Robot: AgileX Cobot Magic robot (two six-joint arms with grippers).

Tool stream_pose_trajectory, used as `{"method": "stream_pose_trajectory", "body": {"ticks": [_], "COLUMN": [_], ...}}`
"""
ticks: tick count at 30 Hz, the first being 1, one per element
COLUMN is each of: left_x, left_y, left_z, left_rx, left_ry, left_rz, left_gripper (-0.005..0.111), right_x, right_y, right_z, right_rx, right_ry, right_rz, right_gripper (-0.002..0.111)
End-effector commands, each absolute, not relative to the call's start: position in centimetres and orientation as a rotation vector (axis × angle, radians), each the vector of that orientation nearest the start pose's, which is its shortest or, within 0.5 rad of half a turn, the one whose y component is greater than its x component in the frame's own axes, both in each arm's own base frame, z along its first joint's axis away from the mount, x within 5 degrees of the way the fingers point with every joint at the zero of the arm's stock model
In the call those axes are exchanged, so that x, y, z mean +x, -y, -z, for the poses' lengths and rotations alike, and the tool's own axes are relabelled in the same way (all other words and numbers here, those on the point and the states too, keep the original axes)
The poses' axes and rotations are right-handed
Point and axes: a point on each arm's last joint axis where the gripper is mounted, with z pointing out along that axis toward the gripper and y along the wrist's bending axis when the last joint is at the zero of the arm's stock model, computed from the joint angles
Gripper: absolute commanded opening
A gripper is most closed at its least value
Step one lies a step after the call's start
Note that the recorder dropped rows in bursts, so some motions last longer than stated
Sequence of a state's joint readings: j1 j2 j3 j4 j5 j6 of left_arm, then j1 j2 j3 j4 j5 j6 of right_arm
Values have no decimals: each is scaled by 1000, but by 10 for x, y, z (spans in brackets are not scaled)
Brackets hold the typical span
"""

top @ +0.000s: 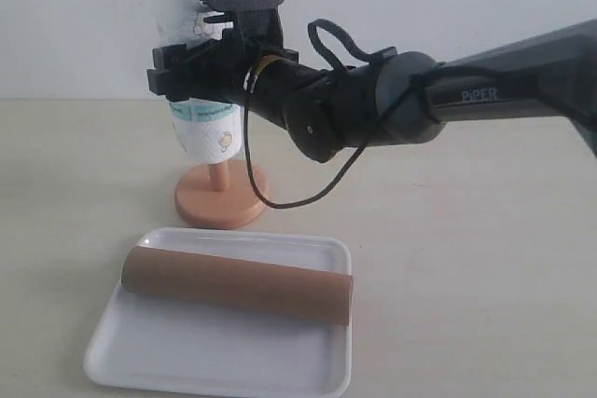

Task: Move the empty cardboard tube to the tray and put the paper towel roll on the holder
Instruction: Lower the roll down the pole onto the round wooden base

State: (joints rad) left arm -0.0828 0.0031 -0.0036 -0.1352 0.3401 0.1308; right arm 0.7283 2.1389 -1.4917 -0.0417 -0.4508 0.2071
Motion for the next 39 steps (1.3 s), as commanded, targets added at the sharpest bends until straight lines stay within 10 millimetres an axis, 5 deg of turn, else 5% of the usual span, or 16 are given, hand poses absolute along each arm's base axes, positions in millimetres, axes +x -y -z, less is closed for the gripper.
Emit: {"method": "stream_pose_trajectory", "body": {"ticks": [1,11,22,25,32,39], "left_x": [53,53,53,53,53,53], "left_y": [8,8,8,8,8,8], "left_z": [-183,-183,-183,-183,-183,-183], "left_rx": [107,107,107,107,107,107], "left_ry": [-1815,-1815,-1815,-1815,-1815,-1815], "left_rz": [97,97,97,97,97,97], "left_gripper": [4,4,4,4,4,4], "right_x": [371,375,375,375,375,375], "right_y": [-335,-339,-338,-338,-338,-338], "right_z": [-205,-157,-148,-147,-149,-150], "right_rx": [-486,-500,-518,-520,-516,-507], "right_ry": [-1629,-1705,-1773,-1781,-1773,-1776], "right_rz": [-696,-690,-666,-664,-668,-671], "right_gripper": [0,0,1,17,103,105]}}
